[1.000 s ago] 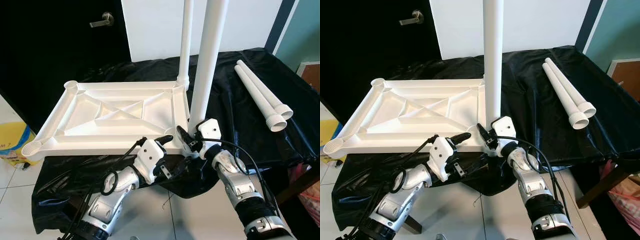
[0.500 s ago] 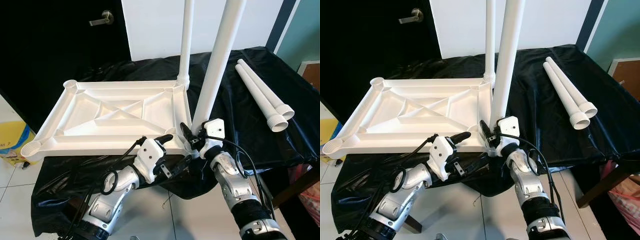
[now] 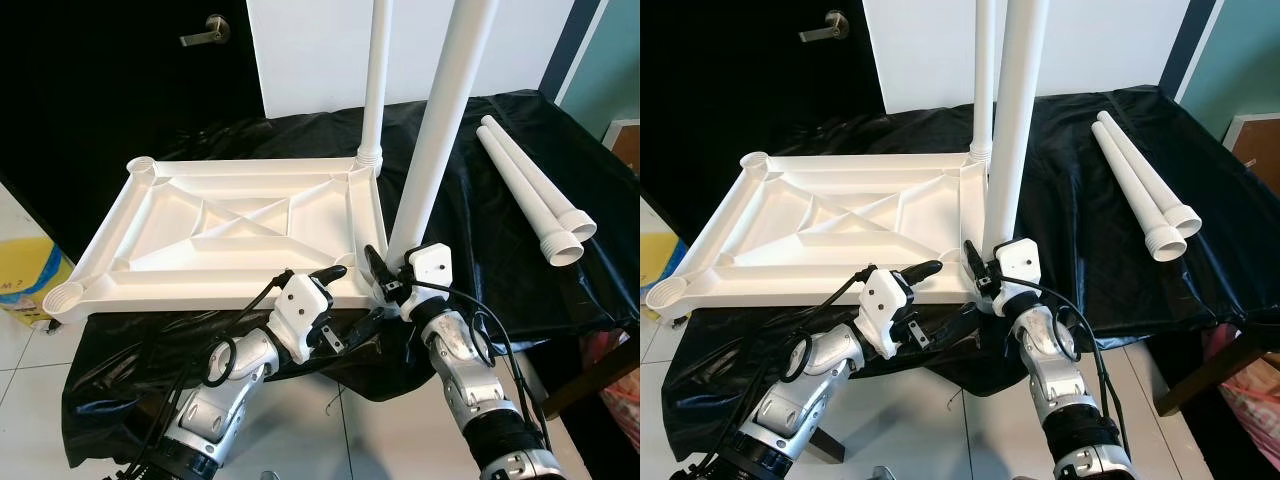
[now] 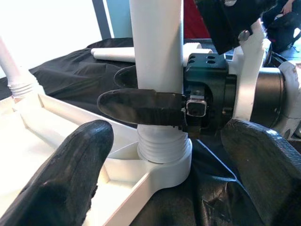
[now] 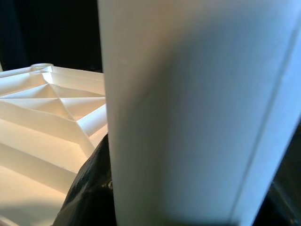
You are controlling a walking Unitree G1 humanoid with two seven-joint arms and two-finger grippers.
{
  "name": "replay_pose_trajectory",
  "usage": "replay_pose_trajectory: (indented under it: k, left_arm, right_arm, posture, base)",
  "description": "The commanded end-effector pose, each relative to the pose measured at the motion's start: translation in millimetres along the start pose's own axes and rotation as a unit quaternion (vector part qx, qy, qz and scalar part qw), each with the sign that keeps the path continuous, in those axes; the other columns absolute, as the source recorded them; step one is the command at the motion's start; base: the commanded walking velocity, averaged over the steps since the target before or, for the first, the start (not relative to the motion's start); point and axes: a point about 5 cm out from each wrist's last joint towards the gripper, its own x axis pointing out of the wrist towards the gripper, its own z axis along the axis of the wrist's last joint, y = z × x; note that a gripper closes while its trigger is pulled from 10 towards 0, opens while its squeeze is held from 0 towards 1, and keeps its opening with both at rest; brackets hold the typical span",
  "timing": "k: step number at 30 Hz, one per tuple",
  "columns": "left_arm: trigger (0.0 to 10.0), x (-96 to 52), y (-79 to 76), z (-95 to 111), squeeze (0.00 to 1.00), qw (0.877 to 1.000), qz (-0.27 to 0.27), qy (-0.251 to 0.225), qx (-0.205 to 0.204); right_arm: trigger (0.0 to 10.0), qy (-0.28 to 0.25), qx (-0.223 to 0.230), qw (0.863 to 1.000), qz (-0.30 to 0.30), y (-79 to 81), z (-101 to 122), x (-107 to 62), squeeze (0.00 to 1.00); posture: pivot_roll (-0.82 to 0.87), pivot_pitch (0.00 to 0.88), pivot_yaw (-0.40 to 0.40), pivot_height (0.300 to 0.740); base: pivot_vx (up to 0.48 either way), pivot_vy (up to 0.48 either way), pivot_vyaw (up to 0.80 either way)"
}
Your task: Building children table
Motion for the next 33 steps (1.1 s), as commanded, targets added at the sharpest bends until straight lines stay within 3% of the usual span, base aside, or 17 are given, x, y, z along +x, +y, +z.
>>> replay_pose_trajectory:
  k: [1, 5, 7, 11, 28, 30, 32, 33]
  left_arm:
    - [10.0, -2.0, 0.4, 0, 0.00, 1.000, -0.010, 0.003, 0.001]
    - [10.0, -1.7, 1.9, 1, 0.00, 1.000, -0.009, 0.002, 0.001]
    - [10.0, -0.8, 2.8, 2, 0.00, 1.000, -0.007, -0.001, 0.001]
    - [10.0, 0.1, 2.9, 3, 0.00, 1.000, -0.006, -0.004, 0.001]
    - [10.0, 1.0, 3.5, 4, 0.00, 1.000, -0.004, -0.008, 0.001]
    - [10.0, 1.1, 3.1, 4, 0.00, 1.000, -0.004, -0.008, 0.000]
    - [10.0, 1.5, 2.8, 4, 0.00, 1.000, -0.005, -0.008, 0.001]
    - [10.0, 1.5, 2.8, 4, 0.00, 1.000, -0.005, -0.008, 0.001]
  right_arm:
    - [10.0, 0.069, 0.006, 0.997, -0.024, -4.9, -26, -13.4, 0.00]
    - [10.0, 0.066, 0.024, 0.996, -0.053, -6.7, -22, -9.5, 0.00]
    - [10.0, 0.085, 0.017, 0.990, -0.116, -12.3, -24, -8.1, 0.00]
    - [10.0, 0.094, 0.017, 0.979, -0.179, -14.2, -27, -9.2, 0.00]
    - [10.0, 0.066, 0.005, 0.982, -0.179, -8.2, -18, -5.8, 0.00]
    - [10.0, 0.038, -0.001, 0.982, -0.183, -10.4, -6, -2.5, 0.00]
    - [10.0, -0.019, -0.017, 0.982, -0.189, -15.5, 21, 3.5, 0.00]
    - [10.0, -0.019, -0.017, 0.982, -0.189, -15.5, 21, 3.5, 0.00]
  posture:
    - [-0.08, 0.025, 0.034, 0.740]
    - [-0.08, 0.023, 0.032, 0.740]
    - [-0.08, 0.022, 0.030, 0.740]
    - [-0.08, 0.021, 0.030, 0.740]
    - [-0.08, 0.011, 0.029, 0.740]
    - [-0.08, 0.008, 0.028, 0.740]
    - [-0.08, 0.006, 0.026, 0.740]
    - [-0.08, 0.006, 0.026, 0.740]
  base:
    - [0.000, 0.000, 0.00]
    - [0.000, 0.000, 0.00]
    - [0.000, 0.000, 0.00]
    - [0.000, 0.000, 0.00]
    - [0.000, 0.000, 0.00]
    - [0.000, 0.000, 0.00]
    - [0.000, 0.000, 0.00]
    - [0.000, 0.000, 0.00]
